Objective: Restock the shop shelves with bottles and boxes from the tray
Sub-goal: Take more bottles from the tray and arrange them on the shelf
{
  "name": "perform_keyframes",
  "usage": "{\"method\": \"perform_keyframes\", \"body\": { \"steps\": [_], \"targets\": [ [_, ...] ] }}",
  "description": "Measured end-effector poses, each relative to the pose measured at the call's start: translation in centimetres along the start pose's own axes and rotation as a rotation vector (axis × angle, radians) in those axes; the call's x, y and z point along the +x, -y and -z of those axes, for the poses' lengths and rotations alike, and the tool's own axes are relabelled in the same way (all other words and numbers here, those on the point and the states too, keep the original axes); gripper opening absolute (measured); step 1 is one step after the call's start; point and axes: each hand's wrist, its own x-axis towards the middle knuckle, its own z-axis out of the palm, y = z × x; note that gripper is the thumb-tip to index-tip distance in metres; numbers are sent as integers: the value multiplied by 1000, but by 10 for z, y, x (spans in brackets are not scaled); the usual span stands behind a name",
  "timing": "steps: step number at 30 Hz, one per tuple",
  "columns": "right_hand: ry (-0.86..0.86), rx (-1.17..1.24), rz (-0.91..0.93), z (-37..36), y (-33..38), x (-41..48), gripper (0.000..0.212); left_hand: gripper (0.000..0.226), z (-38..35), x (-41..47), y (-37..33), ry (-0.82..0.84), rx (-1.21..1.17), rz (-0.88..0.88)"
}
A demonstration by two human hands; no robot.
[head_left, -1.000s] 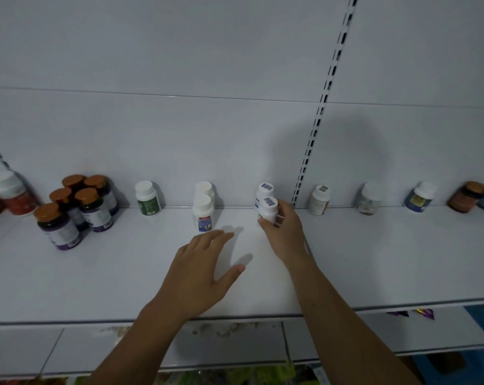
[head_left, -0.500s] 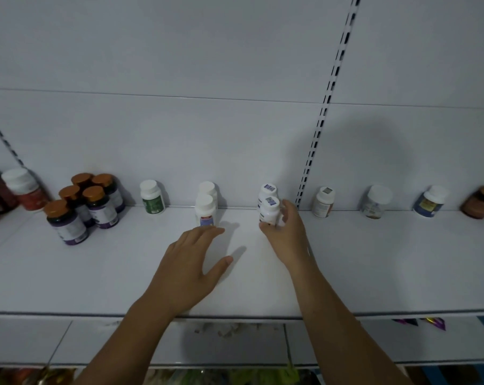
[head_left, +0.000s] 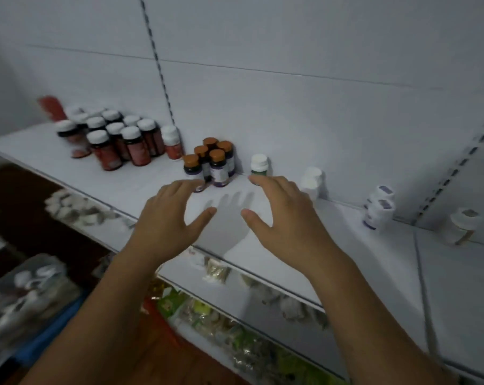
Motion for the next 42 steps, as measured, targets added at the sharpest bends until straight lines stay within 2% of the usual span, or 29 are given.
{"method": "perform_keyframes", "body": {
  "steps": [6, 14, 20, 25, 33, 39, 42],
  "targets": [
    [239, 47, 264, -97, 85, 47, 59, 65, 65, -82, 87, -62, 168, 274],
    [426, 95, 485, -223, 206, 80, 57, 65, 133, -175, 207, -116, 246, 649],
    [550, 95, 511, -344, 294, 114, 60, 62, 163, -229, 342, -143, 204, 840],
    [619, 105, 396, -464, 358, 154, 61, 58, 170, -260, 485, -134, 136, 935],
    [790, 135, 138, -658, 391, 200, 49, 51, 98, -270, 674, 103, -97, 979],
    [943, -129, 188, -807, 360, 223, 55, 49, -23, -233, 790, 325, -202, 882],
    [977, -281, 240, -875, 341, 234, 57, 54, -84, -219, 847, 467, -83, 778]
  ]
}}
